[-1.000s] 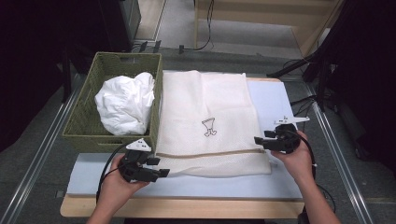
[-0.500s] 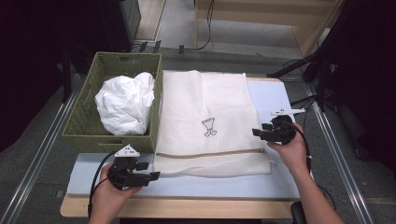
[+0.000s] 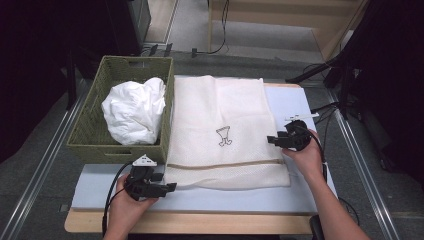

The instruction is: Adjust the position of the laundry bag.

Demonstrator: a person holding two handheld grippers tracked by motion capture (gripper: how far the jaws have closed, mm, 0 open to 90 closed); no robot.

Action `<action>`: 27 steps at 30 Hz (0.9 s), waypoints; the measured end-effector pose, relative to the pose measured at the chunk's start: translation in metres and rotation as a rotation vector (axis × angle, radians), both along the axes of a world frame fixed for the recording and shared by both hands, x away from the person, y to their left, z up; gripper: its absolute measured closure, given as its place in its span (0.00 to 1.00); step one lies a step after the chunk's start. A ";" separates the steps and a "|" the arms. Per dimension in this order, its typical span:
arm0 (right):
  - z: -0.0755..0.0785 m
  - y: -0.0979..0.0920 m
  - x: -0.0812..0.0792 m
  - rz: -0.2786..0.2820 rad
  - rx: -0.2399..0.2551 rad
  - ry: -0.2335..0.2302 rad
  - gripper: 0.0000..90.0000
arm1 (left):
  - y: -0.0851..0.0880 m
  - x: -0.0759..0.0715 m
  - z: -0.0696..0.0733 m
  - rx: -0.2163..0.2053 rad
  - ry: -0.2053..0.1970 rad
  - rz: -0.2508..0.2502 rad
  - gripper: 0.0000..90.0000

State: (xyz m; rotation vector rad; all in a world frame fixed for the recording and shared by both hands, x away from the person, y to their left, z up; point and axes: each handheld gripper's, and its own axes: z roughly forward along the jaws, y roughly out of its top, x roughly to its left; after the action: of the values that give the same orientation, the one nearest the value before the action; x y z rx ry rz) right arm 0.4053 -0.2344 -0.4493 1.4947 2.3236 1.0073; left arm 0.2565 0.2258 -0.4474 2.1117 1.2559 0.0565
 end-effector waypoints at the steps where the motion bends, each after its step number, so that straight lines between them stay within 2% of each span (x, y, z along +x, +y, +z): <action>1: -0.002 0.001 0.002 -0.002 -0.008 -0.001 0.51 | 0.000 0.000 -0.001 0.005 0.002 -0.001 0.37; 4: -0.005 0.002 0.005 -0.010 -0.008 0.001 0.51 | -0.001 0.000 -0.004 0.006 0.000 0.002 0.37; 5: -0.010 0.004 0.008 -0.009 -0.032 0.005 0.51 | -0.002 0.000 -0.005 0.005 -0.010 0.005 0.38; 8: -0.017 0.007 0.011 0.002 -0.060 0.014 0.52 | -0.002 0.000 -0.006 0.008 -0.025 0.019 0.42; 10: -0.019 0.009 0.012 0.007 -0.082 0.011 0.58 | -0.004 -0.002 -0.007 0.015 -0.044 0.030 0.47; 11: -0.019 0.009 0.012 0.003 -0.095 0.004 0.62 | -0.006 -0.002 -0.007 0.016 -0.050 0.029 0.54; 12: -0.019 0.010 0.012 -0.009 -0.100 0.005 0.64 | -0.009 -0.003 -0.008 0.036 -0.063 0.040 0.58; 14: -0.019 0.010 0.012 -0.012 -0.093 0.008 0.67 | -0.012 -0.005 -0.008 0.051 -0.079 0.050 0.61; 15: -0.019 0.010 0.011 -0.032 -0.091 0.006 0.74 | -0.015 -0.007 -0.009 0.061 -0.097 0.063 0.67; 16: -0.019 0.010 0.011 -0.031 -0.088 0.005 0.76 | -0.018 -0.009 -0.010 0.076 -0.118 0.078 0.69; 21: -0.019 0.017 0.011 -0.034 -0.099 -0.001 0.93 | -0.019 -0.008 -0.011 0.068 -0.112 0.073 0.87; 24: -0.018 0.019 0.011 -0.040 -0.111 0.006 0.95 | -0.017 -0.005 -0.011 0.048 -0.090 0.076 0.92; 25: -0.017 0.018 0.010 -0.034 -0.111 0.009 0.95 | -0.014 -0.004 -0.010 0.026 -0.070 0.080 0.93; 27: -0.014 0.014 0.010 -0.035 -0.097 0.027 0.95 | -0.012 -0.003 -0.008 0.013 -0.061 0.084 0.94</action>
State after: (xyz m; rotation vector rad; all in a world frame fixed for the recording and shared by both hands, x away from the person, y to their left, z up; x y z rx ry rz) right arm 0.4149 -0.2200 -0.4635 1.5153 2.3209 0.8582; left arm 0.2531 0.2142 -0.4557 2.0517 1.3106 0.1652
